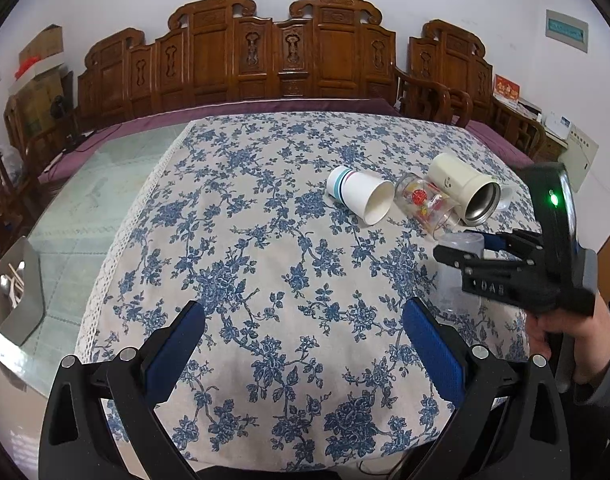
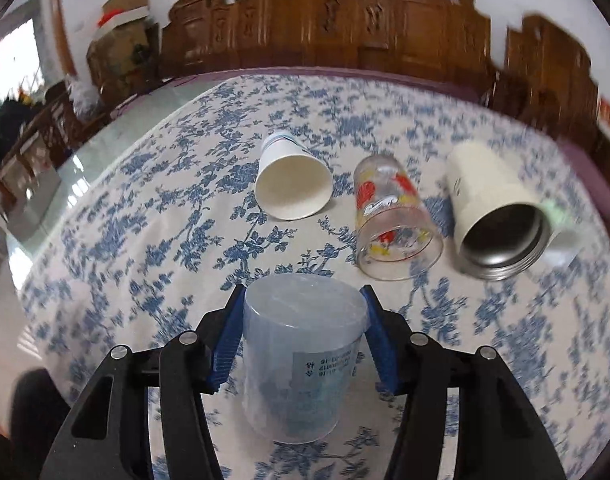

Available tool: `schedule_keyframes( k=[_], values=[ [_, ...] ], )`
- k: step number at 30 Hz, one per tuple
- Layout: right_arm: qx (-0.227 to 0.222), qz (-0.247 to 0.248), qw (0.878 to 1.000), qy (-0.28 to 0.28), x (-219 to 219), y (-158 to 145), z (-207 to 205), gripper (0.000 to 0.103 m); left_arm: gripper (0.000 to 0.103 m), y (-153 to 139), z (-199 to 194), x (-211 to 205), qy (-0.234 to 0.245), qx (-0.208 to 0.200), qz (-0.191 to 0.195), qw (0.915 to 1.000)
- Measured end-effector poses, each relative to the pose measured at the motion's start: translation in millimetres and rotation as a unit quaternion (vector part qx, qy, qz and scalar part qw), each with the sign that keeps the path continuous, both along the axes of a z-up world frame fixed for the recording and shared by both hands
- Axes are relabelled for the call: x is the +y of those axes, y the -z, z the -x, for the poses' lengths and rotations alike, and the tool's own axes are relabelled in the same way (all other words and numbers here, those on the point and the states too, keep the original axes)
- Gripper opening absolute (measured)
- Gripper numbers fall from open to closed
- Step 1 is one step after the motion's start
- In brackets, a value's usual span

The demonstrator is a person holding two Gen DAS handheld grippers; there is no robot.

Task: Flip cup upside down
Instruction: 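Rotate the clear cup in the right tool so its rim faces the table, then lower the clear cup onto the tablecloth and open the right tool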

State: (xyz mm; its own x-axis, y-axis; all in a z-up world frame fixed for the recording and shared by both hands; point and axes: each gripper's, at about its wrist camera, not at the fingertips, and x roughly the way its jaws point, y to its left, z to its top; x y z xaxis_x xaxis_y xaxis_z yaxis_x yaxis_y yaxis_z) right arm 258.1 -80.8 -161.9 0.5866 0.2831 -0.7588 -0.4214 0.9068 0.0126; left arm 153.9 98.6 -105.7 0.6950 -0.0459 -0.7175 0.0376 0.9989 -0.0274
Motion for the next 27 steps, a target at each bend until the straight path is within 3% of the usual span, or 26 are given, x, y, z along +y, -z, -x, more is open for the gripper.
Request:
schedule_keyframes(
  k=[4,12,21,23,27],
  values=[
    [-0.041,0.021,0.999,-0.015,0.5,1.0,20.2,0.059,0.095,-0.3,0.3,0.6,-0.001,-0.001,0.0,1.0],
    [-0.032,0.013,0.999,-0.009,-10.3,19.7,41.5,0.058,0.095,-0.7,0.7,0.6,0.0,-0.003,-0.001,1.0],
    [-0.023,-0.006,1.0,-0.007,-19.1,19.9,47.6,0.059,0.095,-2.8,1.7,-0.5,-0.001,-0.006,-0.003,1.0],
    [-0.02,-0.015,1.0,-0.004,-21.8,18.2,48.7,0.066,0.095,-4.3,2.0,-0.7,-0.002,-0.008,-0.003,1.0],
    [-0.018,-0.038,0.999,0.0,-29.6,9.7,54.8,0.067,0.095,-9.2,4.6,-5.0,-0.004,-0.016,-0.002,0.9999]
  ],
)
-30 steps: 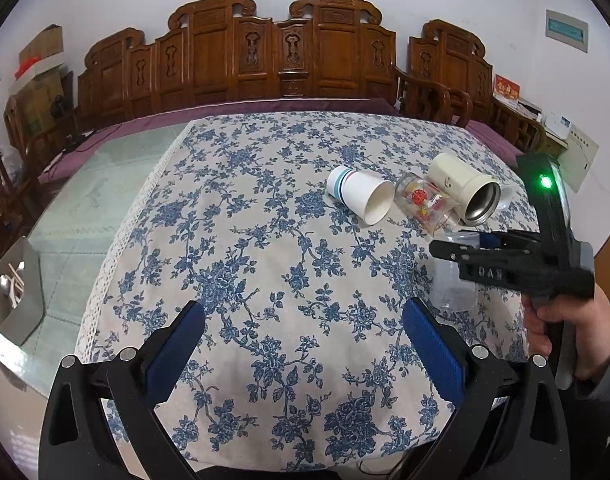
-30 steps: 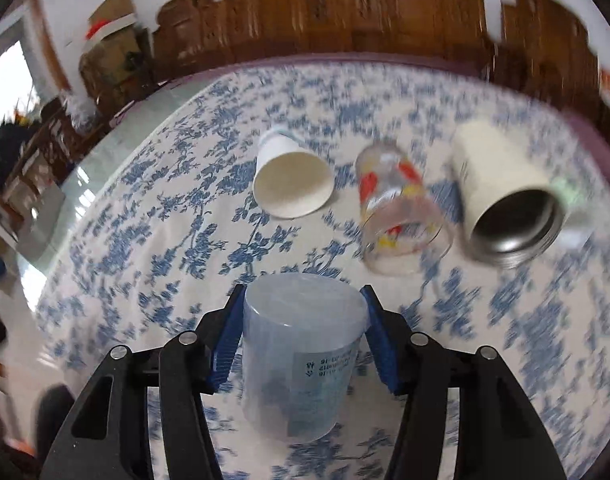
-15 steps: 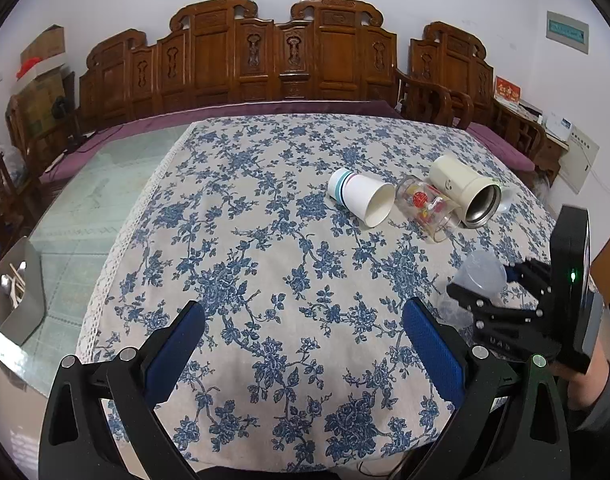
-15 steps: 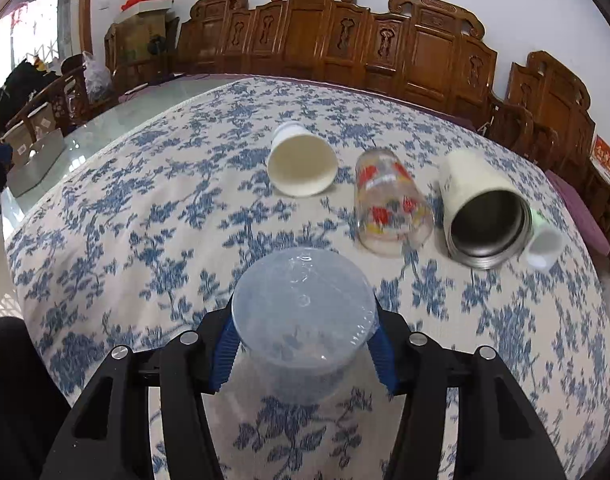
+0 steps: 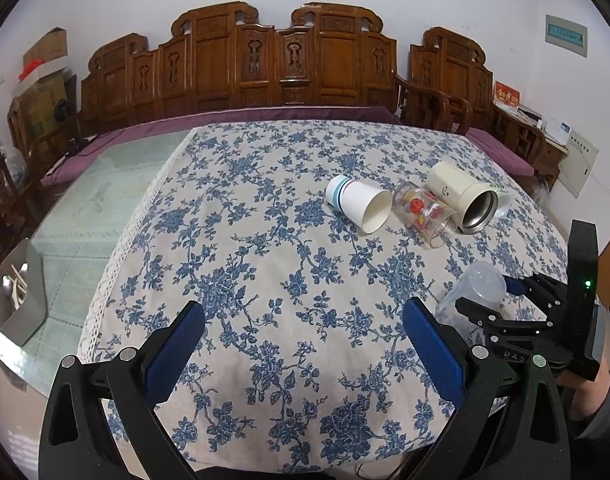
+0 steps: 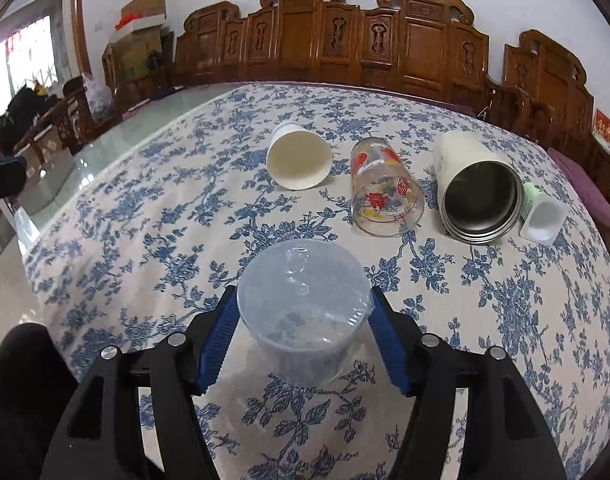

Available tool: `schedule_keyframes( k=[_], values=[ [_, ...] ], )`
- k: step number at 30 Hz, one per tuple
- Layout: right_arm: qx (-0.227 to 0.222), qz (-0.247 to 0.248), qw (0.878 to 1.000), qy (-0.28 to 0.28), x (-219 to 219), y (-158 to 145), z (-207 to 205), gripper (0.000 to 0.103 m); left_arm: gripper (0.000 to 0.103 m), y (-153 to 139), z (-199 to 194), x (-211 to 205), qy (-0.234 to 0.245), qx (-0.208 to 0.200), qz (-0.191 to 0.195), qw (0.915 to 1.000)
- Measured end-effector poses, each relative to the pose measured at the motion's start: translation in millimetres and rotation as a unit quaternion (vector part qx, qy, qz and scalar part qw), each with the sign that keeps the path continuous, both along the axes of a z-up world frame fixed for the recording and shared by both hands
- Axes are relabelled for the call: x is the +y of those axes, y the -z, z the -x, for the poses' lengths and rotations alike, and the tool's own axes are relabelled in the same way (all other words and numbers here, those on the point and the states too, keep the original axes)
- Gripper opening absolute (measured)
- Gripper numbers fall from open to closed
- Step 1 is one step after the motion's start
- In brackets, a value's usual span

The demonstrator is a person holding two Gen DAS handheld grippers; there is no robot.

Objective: Flip cup upside down

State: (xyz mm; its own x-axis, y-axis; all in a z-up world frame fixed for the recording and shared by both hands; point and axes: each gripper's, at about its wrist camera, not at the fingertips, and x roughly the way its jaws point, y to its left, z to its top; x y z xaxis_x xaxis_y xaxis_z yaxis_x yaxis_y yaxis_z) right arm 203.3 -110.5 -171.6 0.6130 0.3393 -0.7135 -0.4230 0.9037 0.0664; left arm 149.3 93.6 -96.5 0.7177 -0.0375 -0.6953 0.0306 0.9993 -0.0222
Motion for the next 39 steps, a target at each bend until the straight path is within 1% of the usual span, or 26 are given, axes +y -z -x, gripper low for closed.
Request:
schedule_keyframes(
  k=[4,9,15,18,20,22,26,30,33,36,39],
  values=[
    [-0.003,-0.022,1.0,0.004,-11.4,-11.7,11.2,0.071,0.095,-4.5,3.2,-8.4,-0.003,-0.007,0.006,1.0],
    [-0.007,-0.047,0.999,0.021,-33.4,-28.4,28.0,0.074,0.095,-1.7,11.2,-21.3,-0.01,-0.005,0.014,0.9998],
    [-0.015,-0.055,0.997,0.043,-55.8,-43.0,50.2,0.081,0.095,-1.1,27.5,-41.8,-0.009,-0.009,0.016,0.9998],
    [-0.02,-0.062,0.996,0.053,-65.7,-52.3,65.6,0.089,0.095,-3.4,35.5,-51.6,-0.004,-0.012,0.013,0.9998],
    [-0.026,-0.062,0.996,0.059,-69.8,-58.3,74.2,0.098,0.095,-6.3,42.6,-59.4,-0.002,-0.016,0.011,0.9998],
    [-0.033,-0.066,0.995,0.064,-75.7,-66.1,84.8,0.1,0.095,-10.0,50.0,-65.9,-0.001,-0.019,0.011,0.9998],
    [-0.042,-0.071,0.993,0.084,-88.4,-80.8,103.4,0.1,0.095,-18.8,64.4,-76.5,0.001,-0.032,0.008,0.9995],
    [-0.056,-0.071,0.992,0.09,-94.6,-94.4,119.6,0.1,0.095,-30.9,78.0,-83.0,0.001,-0.045,0.009,0.999],
    [-0.079,-0.073,0.99,0.093,-98.0,-108.6,131.1,0.1,0.095,-40.9,88.2,-87.3,0.0,-0.06,0.005,0.9982],
    [-0.106,-0.079,0.987,0.095,-101.9,-126.6,146.1,0.1,0.095,-57.6,102.6,-93.5,0.0,-0.086,-0.006,0.9963],
    [-0.133,-0.087,0.983,0.093,-103.9,-144.8,160.7,0.1,0.095,-71.9,114.6,-97.5,0.001,-0.107,-0.01,0.9942]
  ],
)
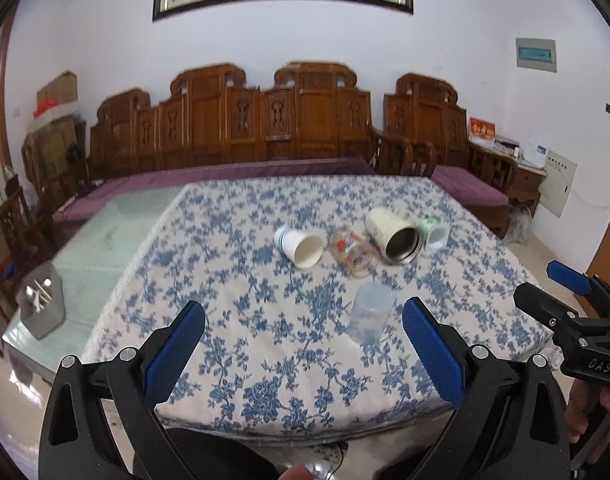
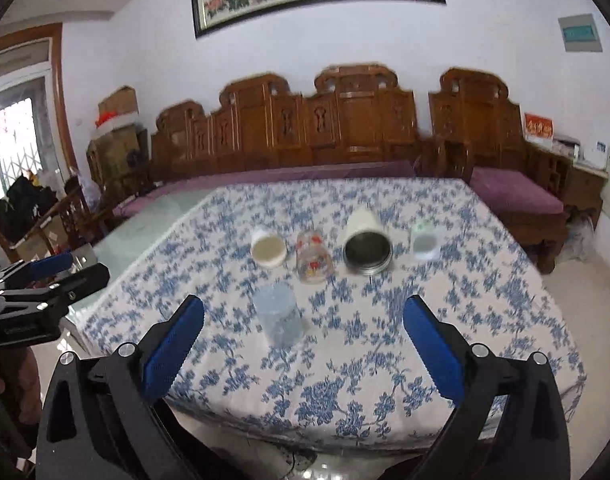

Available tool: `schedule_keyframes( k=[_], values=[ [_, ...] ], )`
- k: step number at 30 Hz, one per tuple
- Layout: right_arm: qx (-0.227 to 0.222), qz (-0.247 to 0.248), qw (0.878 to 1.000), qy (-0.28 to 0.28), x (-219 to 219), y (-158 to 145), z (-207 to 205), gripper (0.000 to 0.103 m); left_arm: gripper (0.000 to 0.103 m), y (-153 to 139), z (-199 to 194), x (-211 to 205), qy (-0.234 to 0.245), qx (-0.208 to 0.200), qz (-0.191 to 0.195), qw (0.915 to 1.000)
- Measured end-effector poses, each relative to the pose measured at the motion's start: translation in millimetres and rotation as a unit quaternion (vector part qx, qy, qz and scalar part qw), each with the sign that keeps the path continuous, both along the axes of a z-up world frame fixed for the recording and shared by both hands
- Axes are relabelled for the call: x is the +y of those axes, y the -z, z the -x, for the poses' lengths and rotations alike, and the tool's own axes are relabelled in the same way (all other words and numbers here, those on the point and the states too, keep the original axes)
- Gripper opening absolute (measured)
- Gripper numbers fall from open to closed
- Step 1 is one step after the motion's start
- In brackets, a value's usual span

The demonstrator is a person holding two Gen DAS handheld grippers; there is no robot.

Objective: Flip cup upside down

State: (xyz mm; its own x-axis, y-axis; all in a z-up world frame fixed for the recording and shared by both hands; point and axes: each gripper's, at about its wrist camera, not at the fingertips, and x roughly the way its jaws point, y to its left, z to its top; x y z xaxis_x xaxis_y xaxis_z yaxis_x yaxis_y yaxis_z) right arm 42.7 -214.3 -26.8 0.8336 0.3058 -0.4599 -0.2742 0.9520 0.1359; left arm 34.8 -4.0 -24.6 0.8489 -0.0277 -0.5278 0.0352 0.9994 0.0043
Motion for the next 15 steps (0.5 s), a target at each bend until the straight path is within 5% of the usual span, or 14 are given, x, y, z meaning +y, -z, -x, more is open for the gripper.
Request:
schedule_keyframes(
  k=[15],
  values=[
    [-0.046,-0.001,0.999,0.006,-1.7,-32.9,33.0,0.1,0.095,-38.7,41.9,-1.6,-0.01,-0.056,0.01,0.9983]
  ],
)
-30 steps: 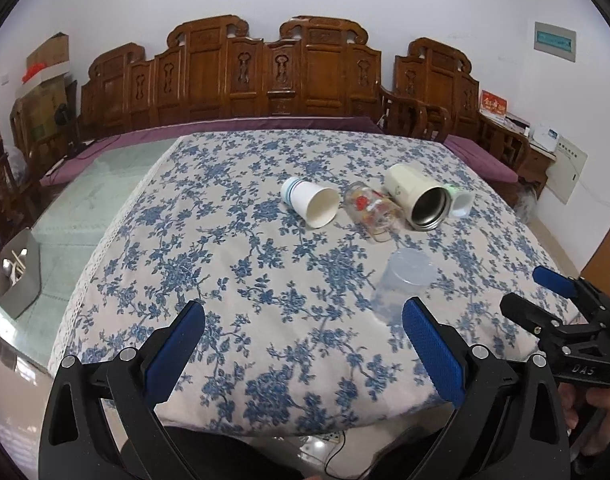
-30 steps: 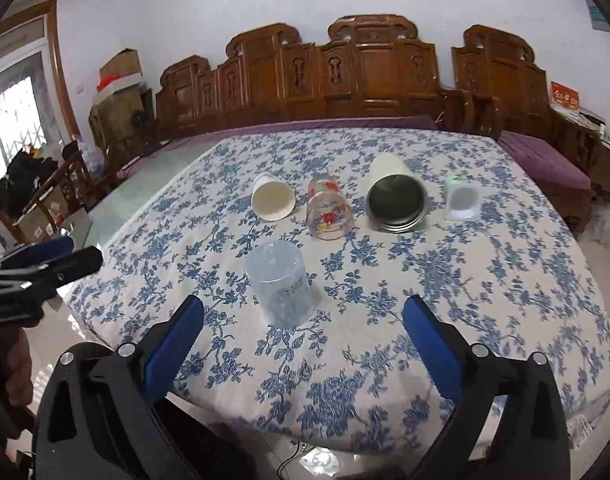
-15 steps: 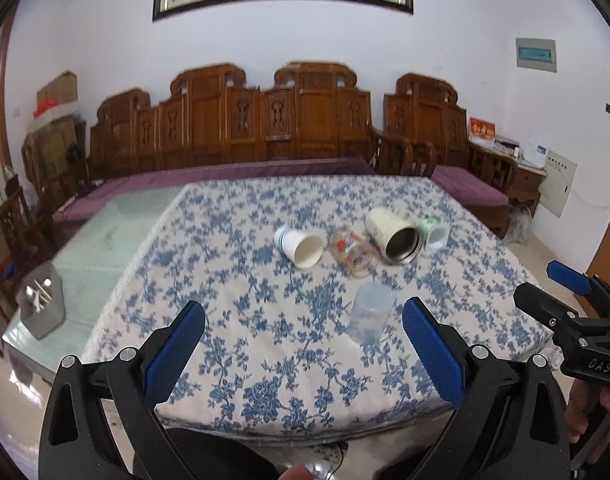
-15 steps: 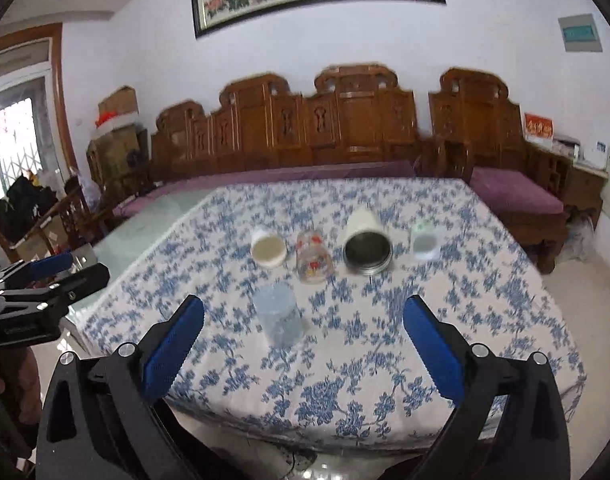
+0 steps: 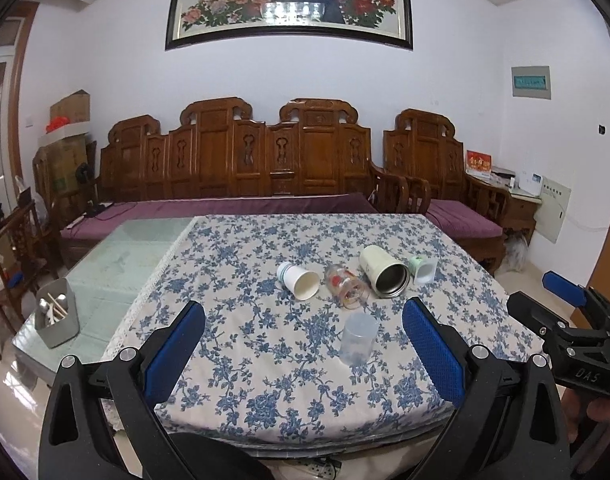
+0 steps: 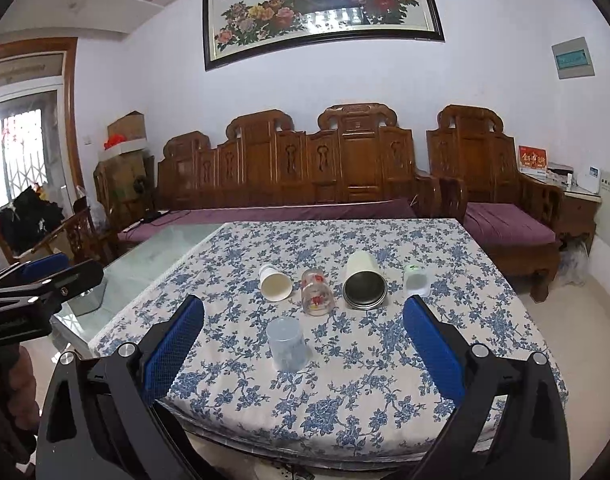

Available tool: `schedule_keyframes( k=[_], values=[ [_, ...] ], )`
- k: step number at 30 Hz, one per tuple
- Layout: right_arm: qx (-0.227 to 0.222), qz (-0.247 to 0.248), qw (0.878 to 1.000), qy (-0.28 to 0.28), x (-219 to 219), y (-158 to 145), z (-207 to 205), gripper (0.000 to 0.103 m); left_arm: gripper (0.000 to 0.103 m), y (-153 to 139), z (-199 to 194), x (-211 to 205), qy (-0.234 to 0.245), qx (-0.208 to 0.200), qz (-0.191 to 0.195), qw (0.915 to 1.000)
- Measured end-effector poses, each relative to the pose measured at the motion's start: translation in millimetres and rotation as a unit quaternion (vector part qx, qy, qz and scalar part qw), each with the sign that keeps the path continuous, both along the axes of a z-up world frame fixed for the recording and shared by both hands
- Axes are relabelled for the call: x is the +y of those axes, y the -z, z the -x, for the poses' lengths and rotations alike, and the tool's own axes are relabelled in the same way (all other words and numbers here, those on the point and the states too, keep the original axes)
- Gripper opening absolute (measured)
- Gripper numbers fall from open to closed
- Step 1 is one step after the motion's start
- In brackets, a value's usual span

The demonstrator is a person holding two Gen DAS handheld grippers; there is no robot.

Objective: Flip cup upside down

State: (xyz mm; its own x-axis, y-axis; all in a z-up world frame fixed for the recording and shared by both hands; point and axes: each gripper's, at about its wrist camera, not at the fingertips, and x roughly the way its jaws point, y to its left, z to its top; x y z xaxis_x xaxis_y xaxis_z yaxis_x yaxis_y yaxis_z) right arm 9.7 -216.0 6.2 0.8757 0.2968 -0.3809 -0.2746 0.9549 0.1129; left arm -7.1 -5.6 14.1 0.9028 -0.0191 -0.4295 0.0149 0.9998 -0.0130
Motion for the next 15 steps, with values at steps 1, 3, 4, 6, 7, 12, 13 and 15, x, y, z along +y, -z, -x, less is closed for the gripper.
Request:
schedule_keyframes(
  k=[1,3,4,6,7,12,13,15],
  values=[
    [0.0,0.0,1.0,0.0,0.4,0.0,0.0,0.1,0.095,0.5,0.2,0.4,0.0,0.0,0.0,1.0],
    [0.0,0.0,1.0,0.0,0.5,-0.1,0.2,0.1,0.095,0.7,0.5,0.9,-0.001,0.002,0.001,1.0],
    [0.0,0.0,1.0,0.0,1.0,0.5,0.4,0.1,0.095,1.0,0.8,1.9,-0.001,0.002,0.002,1.0],
    [-0.001,0.002,1.0,0.0,2.1,0.3,1.1,0.1,0.095,1.2,2.1,2.5,-0.002,0.001,0.002,1.0],
    [-0.001,0.003,1.0,0.0,2.3,0.4,1.0,0.1,0.095,1.1,1.7,2.3,-0.002,0.001,0.0,1.0],
    [0.001,0.002,1.0,-0.001,3.6,1.0,1.3,0.1,0.095,1.0,2.9,3.2,-0.002,0.001,0.002,1.0],
    [0.001,0.002,1.0,-0.001,3.8,1.3,1.7,0.1,0.095,1.2,2.5,2.9,-0.002,0.001,0.001,1.0],
    [0.001,0.003,1.0,-0.001,4.0,1.5,1.9,0.1,0.095,1.3,2.9,3.1,-0.002,0.001,0.0,1.0]
  ],
)
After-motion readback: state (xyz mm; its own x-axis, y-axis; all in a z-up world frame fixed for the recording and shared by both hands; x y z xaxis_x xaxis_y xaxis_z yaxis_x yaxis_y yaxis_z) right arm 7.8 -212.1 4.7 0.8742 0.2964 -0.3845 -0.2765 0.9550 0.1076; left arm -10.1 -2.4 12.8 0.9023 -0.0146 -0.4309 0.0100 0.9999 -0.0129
